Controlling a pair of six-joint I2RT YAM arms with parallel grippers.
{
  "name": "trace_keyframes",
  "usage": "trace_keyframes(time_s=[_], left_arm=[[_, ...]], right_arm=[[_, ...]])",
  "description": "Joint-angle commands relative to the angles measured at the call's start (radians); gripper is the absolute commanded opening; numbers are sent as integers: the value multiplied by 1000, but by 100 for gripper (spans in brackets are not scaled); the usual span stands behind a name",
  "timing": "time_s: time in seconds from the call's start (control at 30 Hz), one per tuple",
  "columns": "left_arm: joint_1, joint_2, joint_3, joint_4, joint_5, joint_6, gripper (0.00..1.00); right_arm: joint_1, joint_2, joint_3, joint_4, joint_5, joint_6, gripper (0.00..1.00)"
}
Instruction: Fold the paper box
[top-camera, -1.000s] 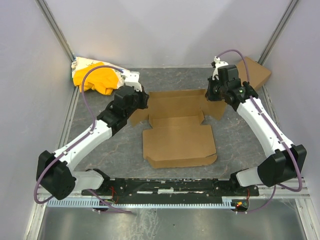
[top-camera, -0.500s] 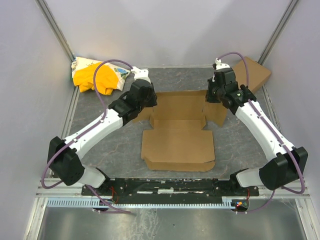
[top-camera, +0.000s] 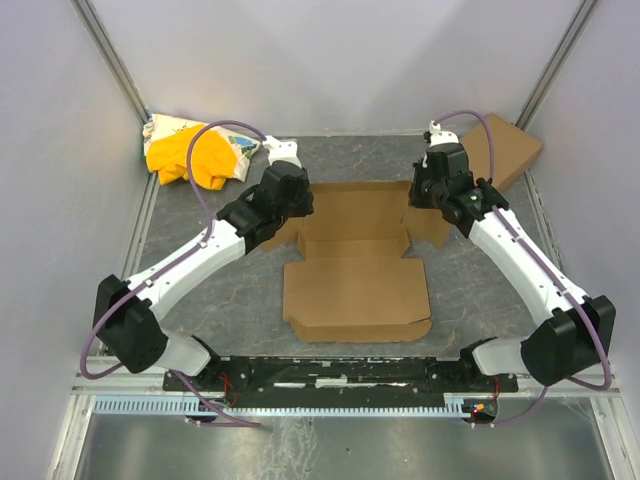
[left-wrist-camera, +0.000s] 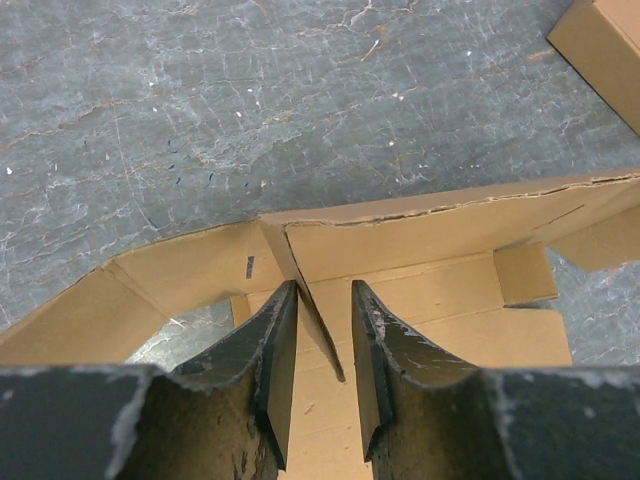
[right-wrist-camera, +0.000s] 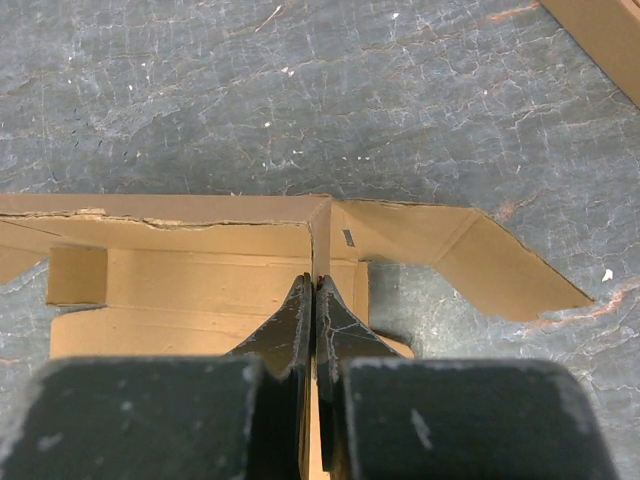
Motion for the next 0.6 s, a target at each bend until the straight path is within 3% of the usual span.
trace_keyframes(time_s=[0.0,0.33,0.57], left_arm=[[-5,-98,-25,76,5,-3,36],[-5,-339,-194,101,17,-9,37],[-4,-328,-237,191,-23,9,39]], right_arm=[[9,-65,-82,99,30,-17,2],[9,-229,-408,411,59,-69,2],[9,-273,-541,559,29,-66,2]])
